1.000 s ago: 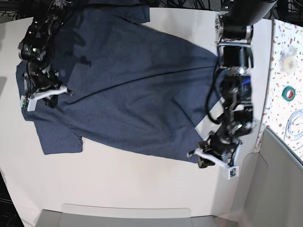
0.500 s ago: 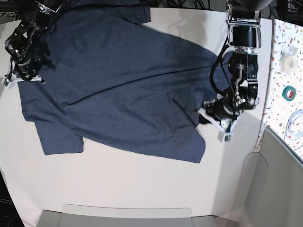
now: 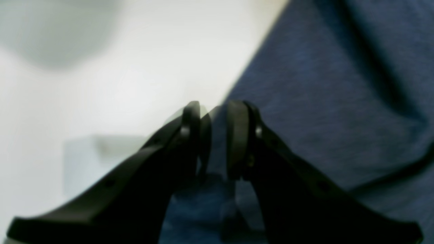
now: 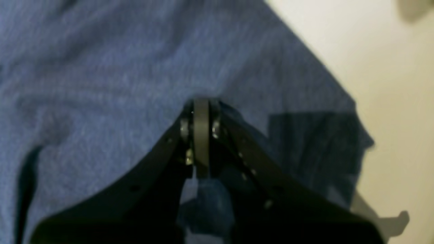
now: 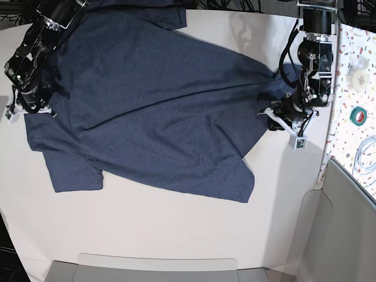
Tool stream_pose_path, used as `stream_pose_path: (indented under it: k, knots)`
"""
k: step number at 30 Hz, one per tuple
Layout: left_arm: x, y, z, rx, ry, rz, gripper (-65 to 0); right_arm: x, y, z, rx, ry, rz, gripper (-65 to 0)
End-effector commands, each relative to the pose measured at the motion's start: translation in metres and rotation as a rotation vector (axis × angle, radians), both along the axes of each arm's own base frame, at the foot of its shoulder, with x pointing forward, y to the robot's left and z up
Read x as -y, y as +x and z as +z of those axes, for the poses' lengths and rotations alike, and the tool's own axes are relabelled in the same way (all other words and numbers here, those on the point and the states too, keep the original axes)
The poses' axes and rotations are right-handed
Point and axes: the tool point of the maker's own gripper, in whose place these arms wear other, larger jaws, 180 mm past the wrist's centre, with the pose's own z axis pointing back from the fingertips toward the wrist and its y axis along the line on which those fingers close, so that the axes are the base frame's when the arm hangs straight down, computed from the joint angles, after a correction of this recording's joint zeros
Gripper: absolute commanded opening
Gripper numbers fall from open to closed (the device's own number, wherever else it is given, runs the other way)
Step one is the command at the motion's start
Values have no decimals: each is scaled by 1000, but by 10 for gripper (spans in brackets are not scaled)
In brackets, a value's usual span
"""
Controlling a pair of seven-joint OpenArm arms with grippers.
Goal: Layout the t-shirt on the table in an organized manner, then fold the t-shirt properly
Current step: 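Pull the hem corner with the left gripper away from the collar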
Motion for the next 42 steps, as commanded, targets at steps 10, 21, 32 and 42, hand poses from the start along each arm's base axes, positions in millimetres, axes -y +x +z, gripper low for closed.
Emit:
stream_pose_path:
  k: [10, 21, 32, 42]
  knots:
    - [-66, -32, 6, 5, 55, 156, -525, 27, 15, 12, 20, -34, -15, -650]
    - [9, -14, 66, 76, -381, 63, -538, 16, 19, 9, 31, -8, -12, -650]
    - [45, -17, -2, -160, -513, 59, -541, 15, 18, 7, 28, -4, -10, -650]
    - [-29, -31, -29, -123, -388, 270, -542, 12, 22, 9, 34, -17, 33, -650]
